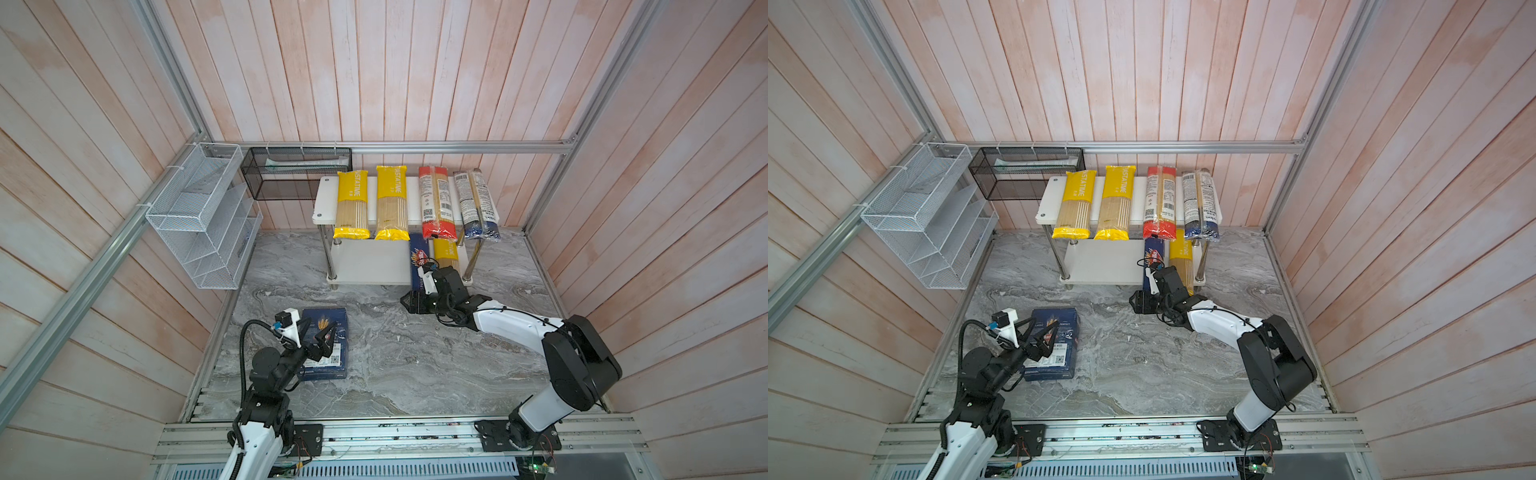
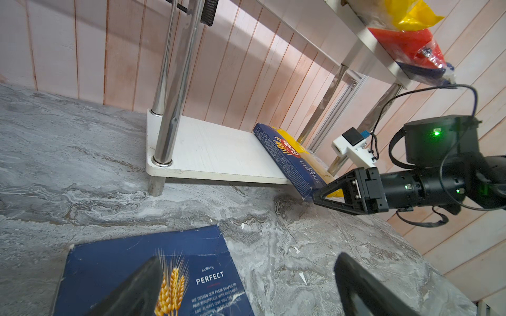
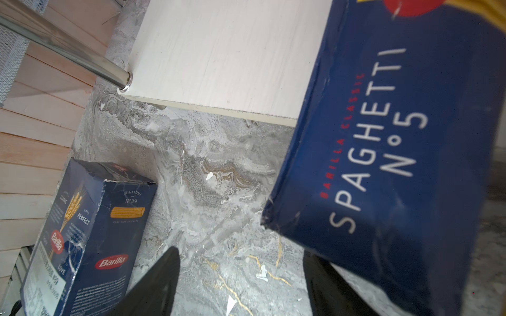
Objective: Arrange pasta packages on shelves
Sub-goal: Move the pasta bag to the shelf, then rotate the pasta box at the center of the table.
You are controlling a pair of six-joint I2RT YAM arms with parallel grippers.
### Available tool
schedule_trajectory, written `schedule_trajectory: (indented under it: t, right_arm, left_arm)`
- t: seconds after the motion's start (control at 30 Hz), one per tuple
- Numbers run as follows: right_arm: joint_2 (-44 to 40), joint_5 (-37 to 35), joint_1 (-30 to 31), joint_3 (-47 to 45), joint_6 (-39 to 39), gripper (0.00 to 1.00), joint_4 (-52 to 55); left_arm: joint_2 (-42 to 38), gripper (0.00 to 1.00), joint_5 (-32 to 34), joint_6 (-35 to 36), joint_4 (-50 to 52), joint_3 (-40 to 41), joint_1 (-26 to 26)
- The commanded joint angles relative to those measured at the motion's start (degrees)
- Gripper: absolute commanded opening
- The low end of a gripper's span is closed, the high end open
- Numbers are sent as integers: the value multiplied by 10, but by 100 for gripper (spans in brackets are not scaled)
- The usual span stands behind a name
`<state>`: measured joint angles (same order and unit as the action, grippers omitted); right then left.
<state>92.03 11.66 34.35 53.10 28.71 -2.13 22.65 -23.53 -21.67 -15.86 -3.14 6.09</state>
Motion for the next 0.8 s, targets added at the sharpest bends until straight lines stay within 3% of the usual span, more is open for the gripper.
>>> schedule_trajectory:
  t: [0.0, 0.27, 0.5, 0.77]
  right_arm:
    - [-4, -1, -5, 5, -9, 73, -6]
    - [-48, 1, 28, -18, -15, 74, 6]
    - [-106, 1, 74, -44, -38, 74, 14]
    - [-167, 30, 112, -107, -54, 74, -32]
  left_arm:
    - [-7, 100, 6, 7, 0, 3, -1]
    - [-7, 100, 41, -11, 23, -9, -3]
    - [34, 100, 117, -100, 223, -167, -3]
    - [118, 100, 139, -94, 369, -260, -3]
